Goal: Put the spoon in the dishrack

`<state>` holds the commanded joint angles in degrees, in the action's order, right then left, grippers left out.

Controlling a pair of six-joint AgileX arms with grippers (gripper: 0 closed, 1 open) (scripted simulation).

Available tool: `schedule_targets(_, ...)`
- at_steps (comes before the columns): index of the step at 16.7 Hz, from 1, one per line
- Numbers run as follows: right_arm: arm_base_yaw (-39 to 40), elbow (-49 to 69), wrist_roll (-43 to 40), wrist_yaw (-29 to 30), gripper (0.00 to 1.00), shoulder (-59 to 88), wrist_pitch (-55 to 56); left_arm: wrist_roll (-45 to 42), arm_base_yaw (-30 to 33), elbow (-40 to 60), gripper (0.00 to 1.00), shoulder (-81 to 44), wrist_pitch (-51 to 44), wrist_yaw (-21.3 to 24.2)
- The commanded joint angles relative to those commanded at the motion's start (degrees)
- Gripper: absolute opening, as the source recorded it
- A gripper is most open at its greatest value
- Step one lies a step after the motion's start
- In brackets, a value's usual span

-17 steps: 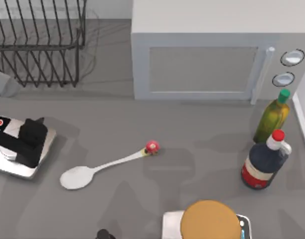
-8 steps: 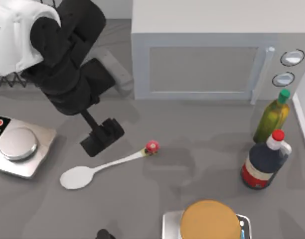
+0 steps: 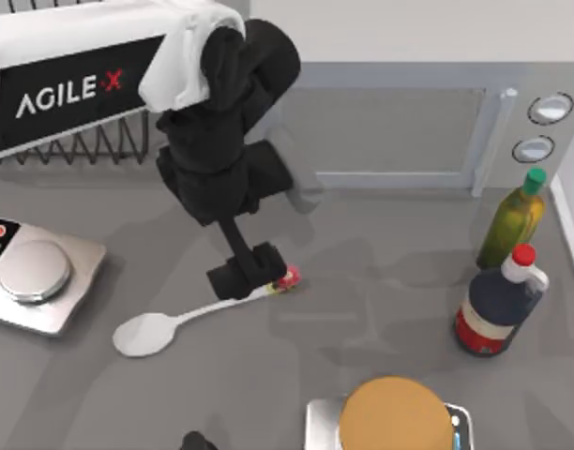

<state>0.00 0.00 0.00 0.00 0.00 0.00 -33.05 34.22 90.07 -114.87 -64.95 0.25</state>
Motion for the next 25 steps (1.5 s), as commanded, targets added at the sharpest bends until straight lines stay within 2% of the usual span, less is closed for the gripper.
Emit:
schedule_targets(6, 0.0, 0.0, 0.0, 0.0, 1.00, 0.0, 0.0, 0.0, -0.2, -0.9, 1.00, -0.2, 1.0, 0.0)
schedule_targets(13, 0.0, 0.0, 0.0, 0.0, 1.00, 0.0, 0.0, -0.1, -0.1, -10.3, 1.00, -6.6, 17.6, 0.1)
schedule_targets(19, 0.0, 0.0, 0.0, 0.0, 1.00, 0.0, 0.0, -0.2, -0.1, -12.1, 1.00, -8.0, 20.1, 0.1)
schedule_targets(25, 0.0, 0.0, 0.0, 0.0, 1.00, 0.0, 0.0, -0.2, -0.1, -12.1, 0.55, -8.0, 20.1, 0.1)
